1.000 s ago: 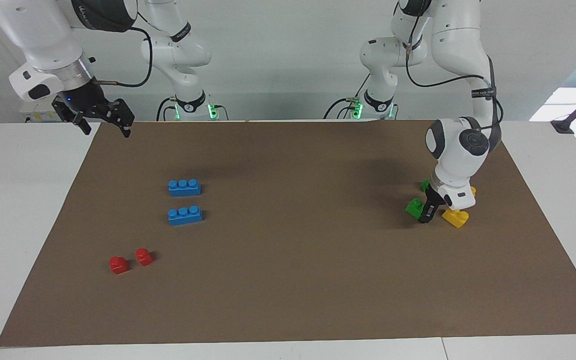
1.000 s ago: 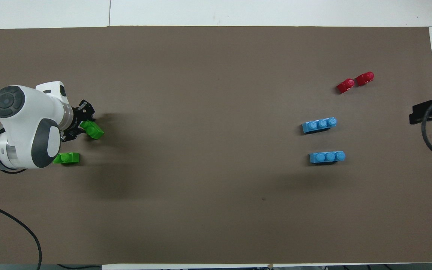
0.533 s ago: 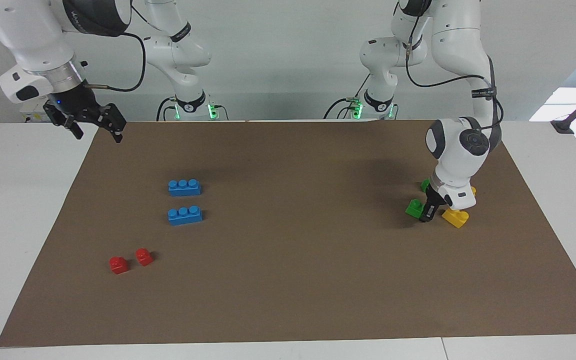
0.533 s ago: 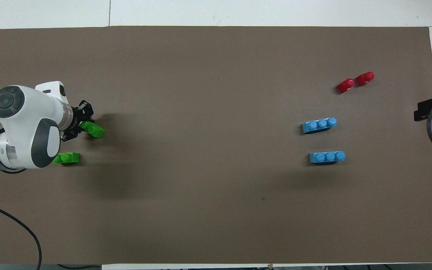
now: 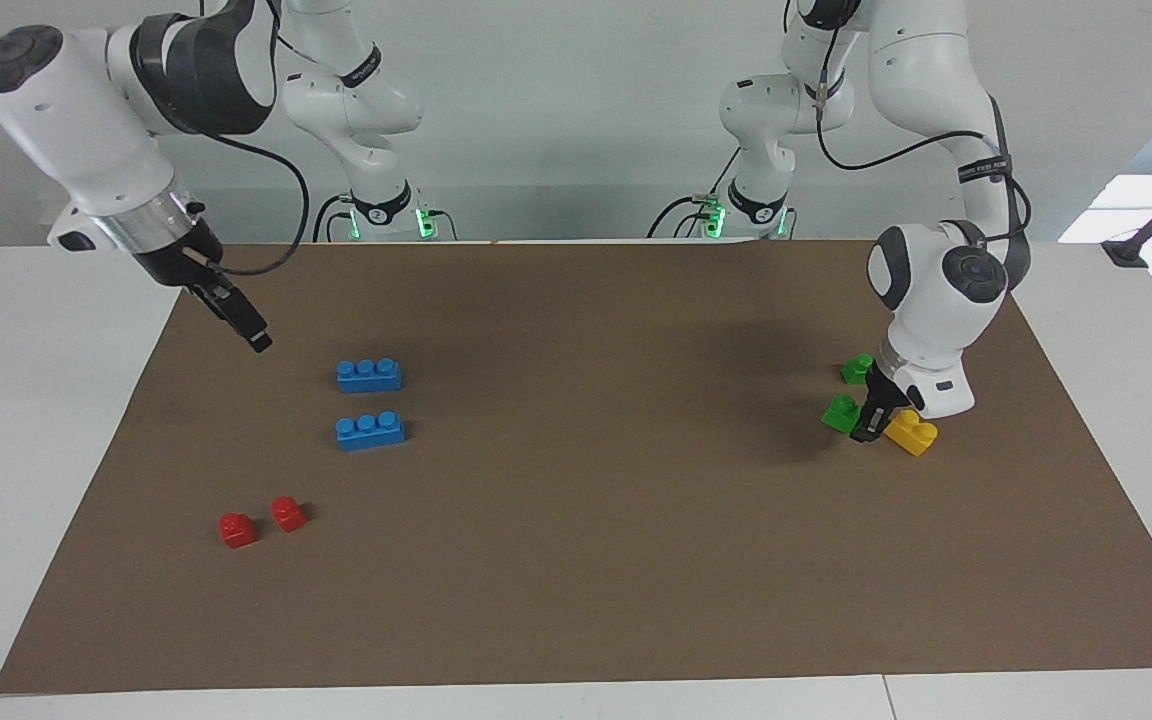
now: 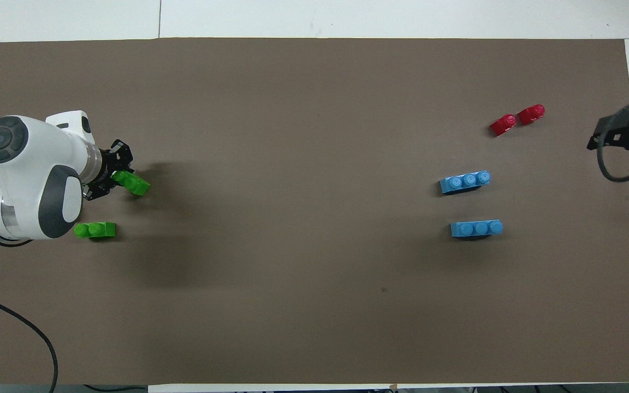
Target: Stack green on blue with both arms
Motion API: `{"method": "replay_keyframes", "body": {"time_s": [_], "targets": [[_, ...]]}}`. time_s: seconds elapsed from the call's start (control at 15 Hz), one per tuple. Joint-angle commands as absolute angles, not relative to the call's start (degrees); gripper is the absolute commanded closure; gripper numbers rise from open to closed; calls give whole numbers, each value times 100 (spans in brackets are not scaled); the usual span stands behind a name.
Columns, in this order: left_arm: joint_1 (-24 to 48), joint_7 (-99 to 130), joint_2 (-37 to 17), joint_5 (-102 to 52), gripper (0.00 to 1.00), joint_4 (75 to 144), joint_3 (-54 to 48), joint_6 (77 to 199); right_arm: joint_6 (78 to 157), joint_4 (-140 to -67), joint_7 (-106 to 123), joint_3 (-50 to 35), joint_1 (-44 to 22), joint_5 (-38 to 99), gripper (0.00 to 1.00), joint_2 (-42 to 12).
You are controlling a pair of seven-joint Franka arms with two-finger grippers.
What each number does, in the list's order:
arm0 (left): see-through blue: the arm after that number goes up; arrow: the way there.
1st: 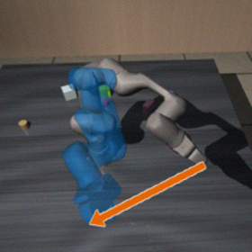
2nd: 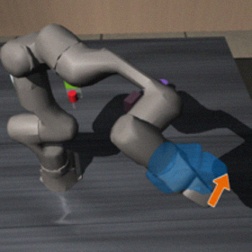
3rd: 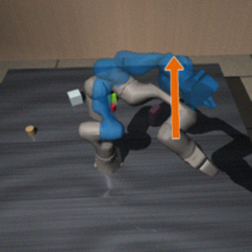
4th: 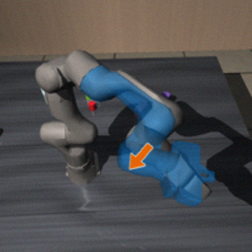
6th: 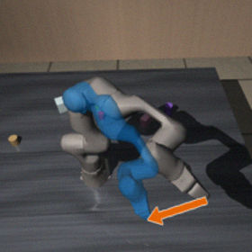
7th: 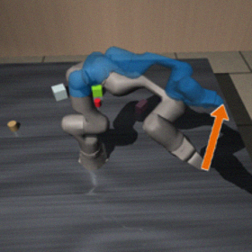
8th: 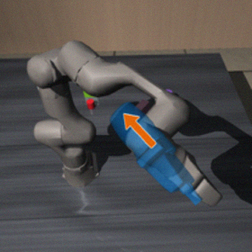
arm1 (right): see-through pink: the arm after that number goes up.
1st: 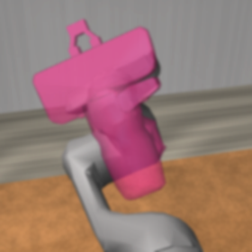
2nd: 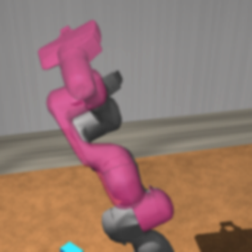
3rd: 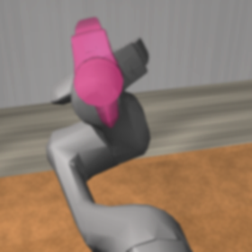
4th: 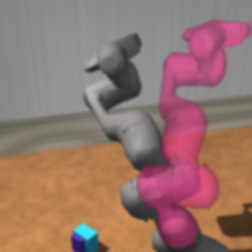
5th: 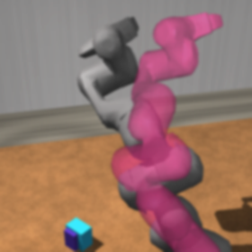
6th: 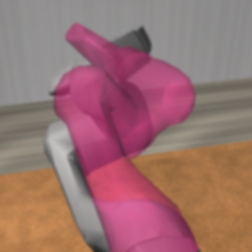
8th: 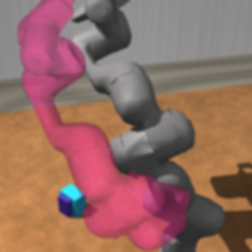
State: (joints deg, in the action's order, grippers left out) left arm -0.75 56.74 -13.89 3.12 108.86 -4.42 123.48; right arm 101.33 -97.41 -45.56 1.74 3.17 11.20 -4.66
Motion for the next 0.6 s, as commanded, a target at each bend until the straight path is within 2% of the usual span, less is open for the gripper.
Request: {"method": "replay_keyframes", "body": {"time_s": [0.0,0.33,0.53], "targets": [[-44,5792,-1248,343,100,10250,-492,11376,10405,-9686,-5499,176,448,1896,1,-983],[0,5836,-853,-35,100,9449,-632,10241,10801,-9721,-5731,176,466,2347,1,-1581],[17,6089,-370,-44,100,9457,-676,10152,10854,-9729,-5766,184,535,3012,1,-1871]]}}
